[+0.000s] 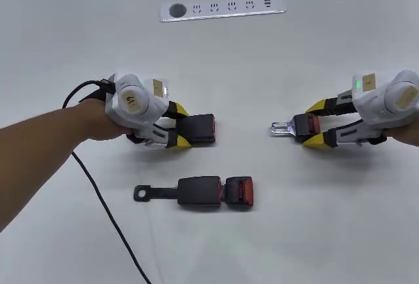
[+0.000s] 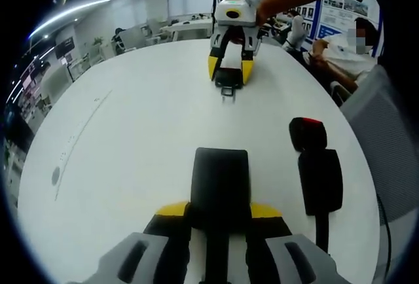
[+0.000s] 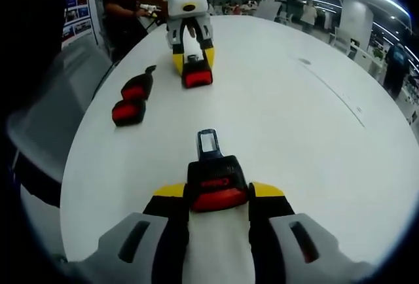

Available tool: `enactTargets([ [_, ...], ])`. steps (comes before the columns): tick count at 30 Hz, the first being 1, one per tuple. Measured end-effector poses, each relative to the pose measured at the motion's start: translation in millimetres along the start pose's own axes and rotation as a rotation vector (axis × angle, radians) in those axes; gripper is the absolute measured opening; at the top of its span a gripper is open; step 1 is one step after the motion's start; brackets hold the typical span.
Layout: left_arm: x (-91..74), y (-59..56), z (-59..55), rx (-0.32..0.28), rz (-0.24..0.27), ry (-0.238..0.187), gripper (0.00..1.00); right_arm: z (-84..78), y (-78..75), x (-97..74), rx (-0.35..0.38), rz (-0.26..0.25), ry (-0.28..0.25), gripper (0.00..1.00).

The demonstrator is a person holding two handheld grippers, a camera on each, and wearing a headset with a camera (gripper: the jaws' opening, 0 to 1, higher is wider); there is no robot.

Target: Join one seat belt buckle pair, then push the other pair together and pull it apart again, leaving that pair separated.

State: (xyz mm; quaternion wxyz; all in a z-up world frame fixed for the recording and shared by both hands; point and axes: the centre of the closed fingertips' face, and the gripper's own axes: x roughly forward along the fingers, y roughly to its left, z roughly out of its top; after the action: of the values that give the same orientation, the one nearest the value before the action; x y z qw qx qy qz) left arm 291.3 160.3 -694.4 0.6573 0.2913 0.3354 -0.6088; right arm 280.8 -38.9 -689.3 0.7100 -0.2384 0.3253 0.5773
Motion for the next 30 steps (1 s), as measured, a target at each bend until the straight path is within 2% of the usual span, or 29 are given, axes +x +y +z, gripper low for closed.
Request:
enactTargets([
  [30,-0.9,0.0,3.6,-0.002,-0.002,0.009,0.33,47.0,-0.6,48.4,-0.012,0.026,-0.081,0.34],
])
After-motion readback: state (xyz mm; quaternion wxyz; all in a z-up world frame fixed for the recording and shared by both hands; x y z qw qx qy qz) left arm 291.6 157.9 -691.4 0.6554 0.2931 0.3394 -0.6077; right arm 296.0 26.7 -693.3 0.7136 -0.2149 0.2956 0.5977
